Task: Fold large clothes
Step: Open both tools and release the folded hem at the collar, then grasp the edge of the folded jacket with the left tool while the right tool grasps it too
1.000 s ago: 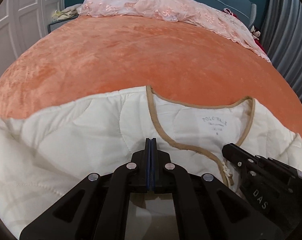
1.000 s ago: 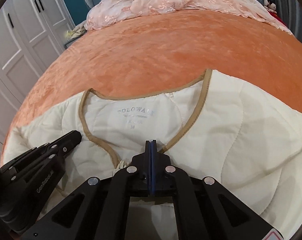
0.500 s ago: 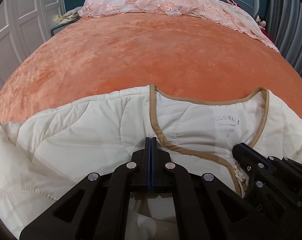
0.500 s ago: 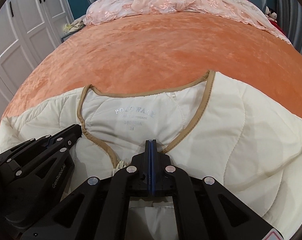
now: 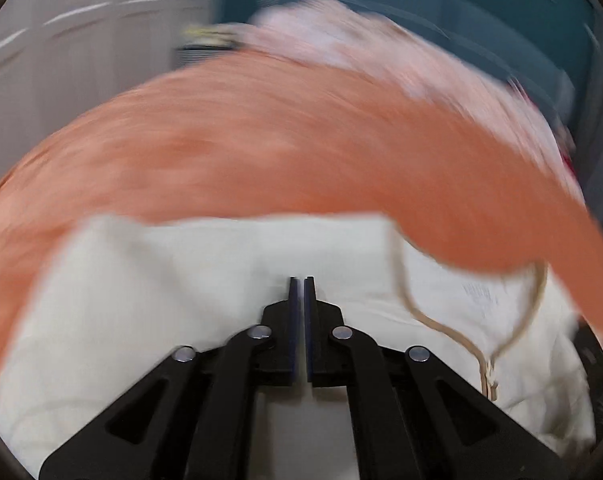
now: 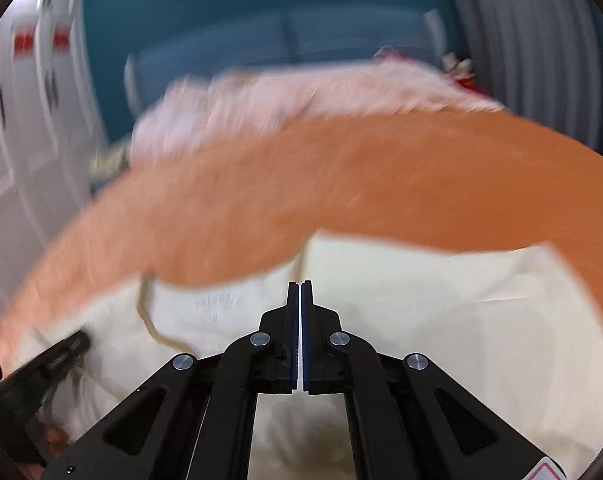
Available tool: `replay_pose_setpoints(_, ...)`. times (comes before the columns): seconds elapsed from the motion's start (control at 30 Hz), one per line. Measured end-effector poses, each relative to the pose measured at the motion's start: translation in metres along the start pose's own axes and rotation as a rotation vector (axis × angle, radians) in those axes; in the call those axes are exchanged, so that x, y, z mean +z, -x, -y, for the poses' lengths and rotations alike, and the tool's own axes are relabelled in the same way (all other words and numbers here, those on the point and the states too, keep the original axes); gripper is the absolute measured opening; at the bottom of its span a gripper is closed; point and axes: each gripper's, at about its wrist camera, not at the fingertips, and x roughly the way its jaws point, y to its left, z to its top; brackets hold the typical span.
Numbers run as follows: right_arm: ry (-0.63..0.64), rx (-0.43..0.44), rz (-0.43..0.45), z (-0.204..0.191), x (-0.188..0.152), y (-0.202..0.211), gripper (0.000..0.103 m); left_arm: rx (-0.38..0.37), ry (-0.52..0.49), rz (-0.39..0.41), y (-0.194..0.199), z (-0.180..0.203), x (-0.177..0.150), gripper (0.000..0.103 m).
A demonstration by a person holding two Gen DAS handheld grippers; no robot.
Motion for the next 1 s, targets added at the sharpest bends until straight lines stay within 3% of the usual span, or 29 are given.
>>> replay_pose_setpoints(0.03,-0.002,0.038,-0.008,0.007,0.001,0.02,0.01,-0.007,0.059,0.014,0.02,-0.02,0.002,0.031)
replay_pose_setpoints(0.07,0.01,0.064,-0.019,0.011,0.0,0.036,0.01,-0.033,0.083,0.021,0.044,-0.038,0.001,0.052)
replay_pose_setpoints(0.1,0.036,0.09,-0.02,0.015,-0.003,0.059,0.01,-0.035,0.083,0.027,0.059,-0.046,-0.001,0.063)
replay_pose_setpoints(0.13,0.076,0.111,-0.011,0.021,-0.009,0.088,0.011,-0.029,0.075,0.045,0.086,-0.061,-0.006,0.064)
replay_pose_setpoints(0.17,0.102,0.121,-0.007,0.027,-0.014,0.109,0.018,-0.035,0.065,0.061,0.112,-0.075,-0.013,0.068)
replay_pose_setpoints(0.27,0.106,0.173,-0.014,0.067,-0.044,0.196,0.054,-0.026,0.071,0.04,0.174,-0.112,-0.039,0.085)
replay_pose_setpoints(0.43,0.091,0.131,-0.059,0.12,-0.085,0.291,0.058,0.035,0.066,-0.031,0.264,-0.174,-0.106,0.085)
replay_pose_setpoints(0.53,0.042,0.087,-0.068,0.152,-0.112,0.345,0.058,0.093,0.062,-0.021,0.324,-0.208,-0.141,0.085)
replay_pose_setpoints(0.67,0.002,0.051,-0.031,0.183,-0.122,0.41,0.061,0.122,0.104,-0.005,0.4,-0.25,-0.166,0.085)
replay_pose_setpoints(0.73,0.003,0.036,-0.01,0.192,-0.123,0.433,0.073,0.116,0.115,0.01,0.436,-0.268,-0.173,0.085)
replay_pose_setpoints(0.77,0.015,0.026,-0.005,0.196,-0.124,0.441,0.087,0.113,0.117,0.01,0.448,-0.273,-0.175,0.089)
replay_pose_setpoints(0.87,0.031,0.015,-0.063,0.204,-0.138,0.434,0.089,0.064,0.131,-0.033,0.443,-0.275,-0.179,0.093)
replay_pose_setpoints(0.97,-0.048,0.015,-0.157,0.222,-0.16,0.394,0.089,-0.076,0.195,-0.131,0.405,-0.265,-0.185,0.093)
replay_pose_setpoints(1.0,-0.072,0.007,-0.173,0.226,-0.165,0.384,0.089,-0.091,0.206,-0.142,0.394,-0.261,-0.187,0.093)
